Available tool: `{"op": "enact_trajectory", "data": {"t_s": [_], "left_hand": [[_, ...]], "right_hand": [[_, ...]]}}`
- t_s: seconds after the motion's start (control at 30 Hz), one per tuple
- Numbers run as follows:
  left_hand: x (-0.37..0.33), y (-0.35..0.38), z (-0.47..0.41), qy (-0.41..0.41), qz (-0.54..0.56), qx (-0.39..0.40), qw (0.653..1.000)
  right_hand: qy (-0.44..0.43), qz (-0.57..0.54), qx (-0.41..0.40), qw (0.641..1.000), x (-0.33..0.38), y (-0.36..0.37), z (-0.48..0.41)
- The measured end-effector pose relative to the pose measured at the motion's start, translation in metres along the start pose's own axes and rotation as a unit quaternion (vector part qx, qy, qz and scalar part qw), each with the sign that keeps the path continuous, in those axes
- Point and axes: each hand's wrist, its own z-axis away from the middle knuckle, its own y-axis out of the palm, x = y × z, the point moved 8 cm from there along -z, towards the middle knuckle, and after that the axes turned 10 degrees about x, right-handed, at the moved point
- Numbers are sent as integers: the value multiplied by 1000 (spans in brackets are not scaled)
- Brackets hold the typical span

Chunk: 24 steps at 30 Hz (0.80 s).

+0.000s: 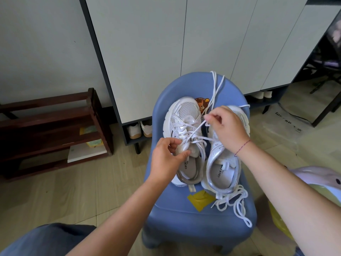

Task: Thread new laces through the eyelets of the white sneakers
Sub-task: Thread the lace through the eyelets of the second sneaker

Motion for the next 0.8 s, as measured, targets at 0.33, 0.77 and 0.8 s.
{"op": "enact_trajectory", "data": {"t_s": [0.33,0.77,0.8], "left_hand": [[0,0,0,-10,3,-4,1000],[3,-3,1,-4,23,2,1000],[4,-3,0,-4,24,2,1000]], "right_hand": [[37,-47,129,990,8,-8,10],[34,132,170,976,1,28,25],[32,111,190,975,3,30,29]]}}
